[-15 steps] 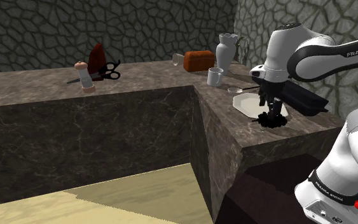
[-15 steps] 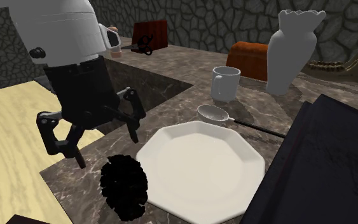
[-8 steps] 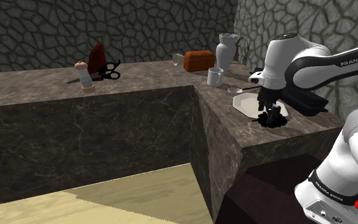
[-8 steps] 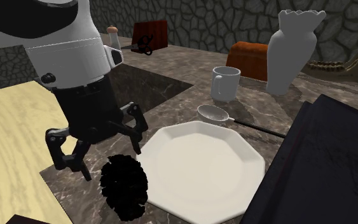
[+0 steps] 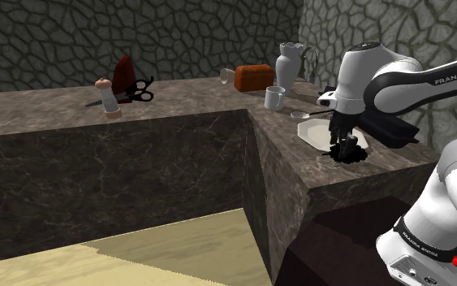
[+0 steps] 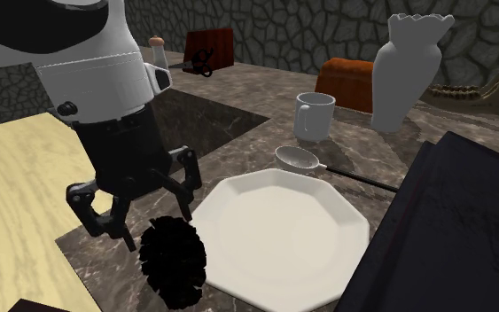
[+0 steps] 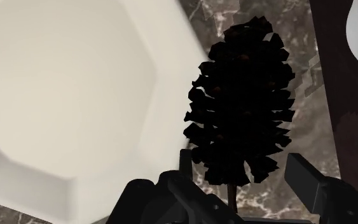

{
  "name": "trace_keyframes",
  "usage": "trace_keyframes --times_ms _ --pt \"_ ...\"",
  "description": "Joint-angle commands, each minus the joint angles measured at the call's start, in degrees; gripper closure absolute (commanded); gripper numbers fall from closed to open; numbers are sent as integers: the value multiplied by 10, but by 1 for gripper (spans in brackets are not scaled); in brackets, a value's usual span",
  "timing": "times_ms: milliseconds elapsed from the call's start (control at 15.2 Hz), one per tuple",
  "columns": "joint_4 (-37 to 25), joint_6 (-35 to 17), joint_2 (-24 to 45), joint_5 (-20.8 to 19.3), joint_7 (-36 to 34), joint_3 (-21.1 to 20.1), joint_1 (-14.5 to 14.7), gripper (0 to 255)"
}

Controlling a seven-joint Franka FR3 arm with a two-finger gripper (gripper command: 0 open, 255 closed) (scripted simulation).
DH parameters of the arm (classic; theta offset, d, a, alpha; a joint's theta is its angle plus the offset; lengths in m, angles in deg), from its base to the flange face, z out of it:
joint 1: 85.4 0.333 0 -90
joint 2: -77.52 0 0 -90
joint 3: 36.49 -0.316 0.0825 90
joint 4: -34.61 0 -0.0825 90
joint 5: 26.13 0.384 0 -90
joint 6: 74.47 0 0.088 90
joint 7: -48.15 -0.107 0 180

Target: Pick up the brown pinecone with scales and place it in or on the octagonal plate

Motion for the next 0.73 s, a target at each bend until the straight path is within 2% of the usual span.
trace_keyframes --times_ms 0,396,660 --pt "1 0 1 -1 0 0 0 255" --pt "1 -1 1 -1 0 1 0 255" --pt "-20 38 -18 9 6 -8 2 255"
